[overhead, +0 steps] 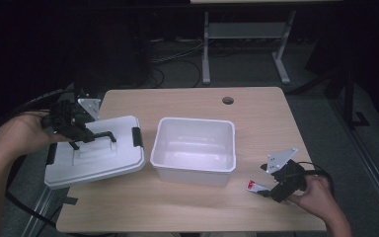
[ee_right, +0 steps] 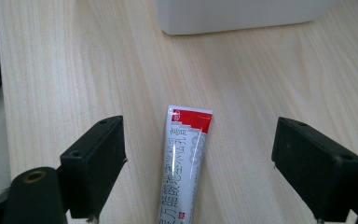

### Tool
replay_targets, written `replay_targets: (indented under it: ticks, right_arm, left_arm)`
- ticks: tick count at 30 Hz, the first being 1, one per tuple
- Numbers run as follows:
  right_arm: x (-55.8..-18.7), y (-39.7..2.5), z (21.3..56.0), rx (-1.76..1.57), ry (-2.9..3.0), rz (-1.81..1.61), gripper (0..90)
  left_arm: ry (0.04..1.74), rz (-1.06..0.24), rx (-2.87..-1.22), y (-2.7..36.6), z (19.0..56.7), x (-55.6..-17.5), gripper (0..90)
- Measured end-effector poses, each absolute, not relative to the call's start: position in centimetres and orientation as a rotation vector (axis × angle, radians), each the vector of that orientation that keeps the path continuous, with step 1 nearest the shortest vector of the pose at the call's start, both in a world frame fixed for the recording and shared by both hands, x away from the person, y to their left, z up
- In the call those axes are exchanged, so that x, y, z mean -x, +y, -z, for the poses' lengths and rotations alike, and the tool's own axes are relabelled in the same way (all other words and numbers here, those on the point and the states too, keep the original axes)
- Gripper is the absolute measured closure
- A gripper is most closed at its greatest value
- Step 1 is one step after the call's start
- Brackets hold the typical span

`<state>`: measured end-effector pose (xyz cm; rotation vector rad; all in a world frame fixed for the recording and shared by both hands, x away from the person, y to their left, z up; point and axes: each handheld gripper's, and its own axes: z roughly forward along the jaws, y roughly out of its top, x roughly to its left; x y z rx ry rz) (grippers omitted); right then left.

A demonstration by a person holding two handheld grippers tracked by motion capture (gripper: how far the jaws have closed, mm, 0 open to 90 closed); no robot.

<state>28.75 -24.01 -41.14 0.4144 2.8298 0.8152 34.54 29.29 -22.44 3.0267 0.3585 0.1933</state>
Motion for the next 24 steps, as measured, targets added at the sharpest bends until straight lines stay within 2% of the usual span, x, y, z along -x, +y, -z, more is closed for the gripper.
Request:
replay_targets:
  ticks: [24]
  right_arm:
    - [-28.6, -24.0, 41.3, -0.41, 2.837, -0.803, 16.9]
  left_arm:
    - [0.389, -0.169, -3.036, 31.2, 27.3, -34.4, 84.9]
